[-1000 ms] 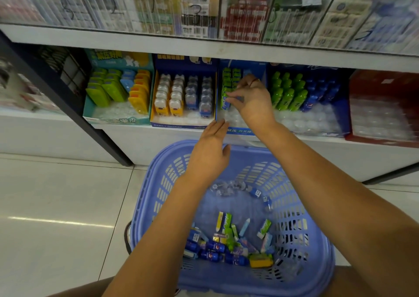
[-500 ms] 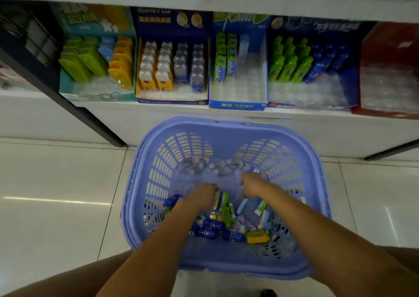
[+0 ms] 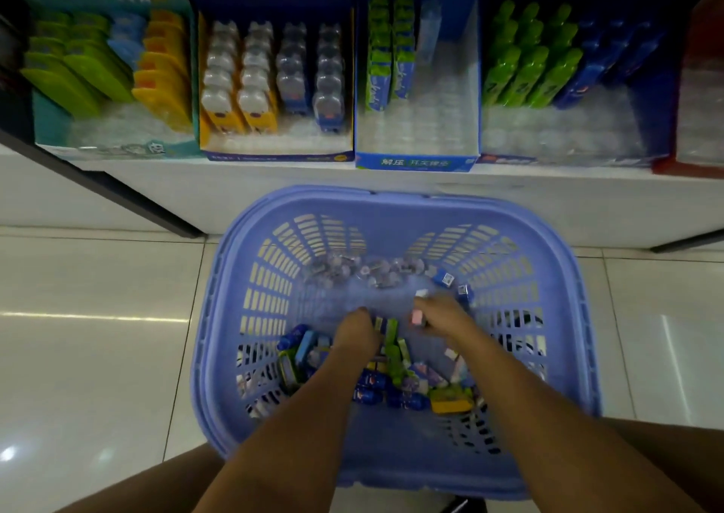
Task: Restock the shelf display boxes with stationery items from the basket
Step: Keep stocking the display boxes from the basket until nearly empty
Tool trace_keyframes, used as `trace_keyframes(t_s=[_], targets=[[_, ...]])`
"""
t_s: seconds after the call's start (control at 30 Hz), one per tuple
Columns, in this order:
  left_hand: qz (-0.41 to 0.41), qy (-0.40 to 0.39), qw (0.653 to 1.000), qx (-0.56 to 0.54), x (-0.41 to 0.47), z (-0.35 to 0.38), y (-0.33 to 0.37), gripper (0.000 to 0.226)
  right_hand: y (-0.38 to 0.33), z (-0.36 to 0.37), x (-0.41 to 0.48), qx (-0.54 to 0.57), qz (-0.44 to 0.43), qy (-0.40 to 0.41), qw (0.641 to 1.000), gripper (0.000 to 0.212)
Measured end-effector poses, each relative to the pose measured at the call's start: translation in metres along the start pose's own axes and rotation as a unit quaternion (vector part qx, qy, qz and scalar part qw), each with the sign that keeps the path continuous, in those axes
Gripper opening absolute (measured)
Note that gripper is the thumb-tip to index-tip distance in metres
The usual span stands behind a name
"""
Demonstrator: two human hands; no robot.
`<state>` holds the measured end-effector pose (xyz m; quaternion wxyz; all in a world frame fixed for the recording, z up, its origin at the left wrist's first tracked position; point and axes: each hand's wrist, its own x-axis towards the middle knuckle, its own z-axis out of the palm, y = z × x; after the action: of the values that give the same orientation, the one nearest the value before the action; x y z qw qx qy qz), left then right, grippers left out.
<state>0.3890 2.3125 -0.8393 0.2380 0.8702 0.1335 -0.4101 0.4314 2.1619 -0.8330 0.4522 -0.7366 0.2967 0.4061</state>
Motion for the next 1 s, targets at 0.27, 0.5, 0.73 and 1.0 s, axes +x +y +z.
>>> trace_keyframes(t_s=[0.27, 0.5, 0.73, 1.0], targets=[[0.003, -0.003, 0.963, -0.271, -0.019, -0.046, 0.015, 0.033, -0.051, -0.042, -0.069, 0.306, -0.100, -0.193, 0.927, 0.026], [0.130, 0.027, 0.781, -0.611, -0.092, -0.125, 0.050, 0.014, -0.098, -0.076, -0.150, 0.275, -0.283, -0.224, 0.891, 0.032], [0.238, 0.072, 0.727, -0.640, -0.141, -0.167, 0.062, 0.025, -0.138, -0.098, -0.189, 0.120, -0.447, 0.017, 0.886, 0.025], [0.275, 0.114, 0.723, -0.623, -0.153, -0.173, 0.063, 0.014, -0.244, -0.116, -0.171, -0.064, -0.560, 0.278, 0.778, 0.019]])
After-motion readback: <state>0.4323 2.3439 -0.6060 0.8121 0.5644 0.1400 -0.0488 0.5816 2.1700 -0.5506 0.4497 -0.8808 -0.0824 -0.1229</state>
